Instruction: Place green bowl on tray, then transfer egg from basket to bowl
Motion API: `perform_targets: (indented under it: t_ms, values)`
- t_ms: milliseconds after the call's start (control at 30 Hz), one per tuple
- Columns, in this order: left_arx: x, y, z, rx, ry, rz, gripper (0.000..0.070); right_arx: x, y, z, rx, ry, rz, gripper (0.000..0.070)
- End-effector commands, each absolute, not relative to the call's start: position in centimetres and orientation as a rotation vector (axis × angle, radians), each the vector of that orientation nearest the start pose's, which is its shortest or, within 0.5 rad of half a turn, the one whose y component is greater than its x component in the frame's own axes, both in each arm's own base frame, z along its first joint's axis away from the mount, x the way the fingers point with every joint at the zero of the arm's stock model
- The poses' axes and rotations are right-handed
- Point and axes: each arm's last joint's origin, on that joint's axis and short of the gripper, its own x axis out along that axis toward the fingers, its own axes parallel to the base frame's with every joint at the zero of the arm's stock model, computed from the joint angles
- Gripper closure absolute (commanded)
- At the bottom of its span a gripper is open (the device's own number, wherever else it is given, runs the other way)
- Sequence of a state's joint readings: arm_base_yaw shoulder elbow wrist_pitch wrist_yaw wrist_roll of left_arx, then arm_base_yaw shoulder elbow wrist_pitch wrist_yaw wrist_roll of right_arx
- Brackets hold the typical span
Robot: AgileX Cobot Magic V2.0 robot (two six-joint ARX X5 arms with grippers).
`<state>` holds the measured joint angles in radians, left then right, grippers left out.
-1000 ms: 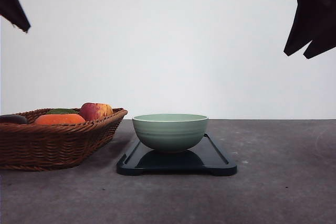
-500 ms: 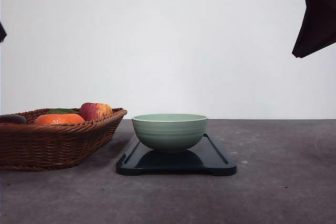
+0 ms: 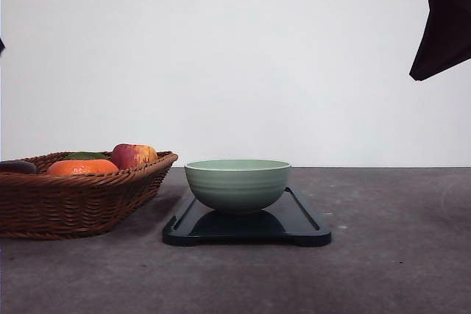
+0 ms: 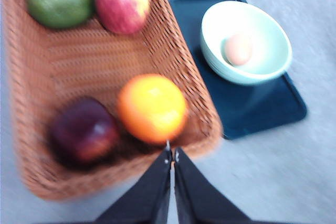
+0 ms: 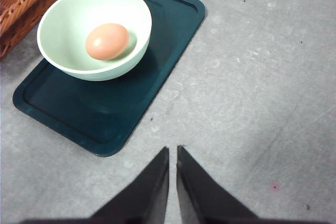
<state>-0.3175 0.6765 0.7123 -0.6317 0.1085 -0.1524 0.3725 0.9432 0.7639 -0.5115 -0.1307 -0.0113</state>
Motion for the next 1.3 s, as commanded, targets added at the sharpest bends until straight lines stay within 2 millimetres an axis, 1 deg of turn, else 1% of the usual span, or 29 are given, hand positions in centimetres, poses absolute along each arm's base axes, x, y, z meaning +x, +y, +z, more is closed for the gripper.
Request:
perform_targets:
  t_ms: [0,100,233,367,433,533,667,1267]
  values:
    - [12.9,-4.2,27.9,-0.03,0.57,-0.364,0.07,17.8,7.5,27.2,-0.093,0.683,0.49,0.0684]
    - [12.5,-3.2,26.1,-0.063,0.457,-0.306,0.07,17.8,7.5,27.2,-0.093,0.683,0.49,0.0684]
    - [11.5,-2.0,22.2,-0.082,0.316,-0.238,0.07,17.8,7.5,27.2,-0.093,0.683,0.49,0.0684]
    - [10.4,-1.2,18.7,-0.091,0.229,-0.179,0.07,17.8,7.5,27.2,-0.093,0.683,0.49,0.0684]
    - [10.0,-0.9,17.3,-0.095,0.204,-0.152,0.07,17.8,7.5,27.2,-0.093,0.683,0.49,0.0684]
    - [9.7,-0.6,16.0,-0.097,0.177,-0.121,0.07,17.8,7.5,27.2,-0.093,0.683,0.49,0.0684]
    - [9.6,-0.3,15.1,-0.097,0.166,-0.091,0.07,17.8,7.5,27.2,-0.093,0.683,0.49,0.0684]
    - [9.6,-0.3,15.2,-0.096,0.151,-0.082,0.07,17.8,7.5,27.2,-0.093,0.682,0.49,0.0684]
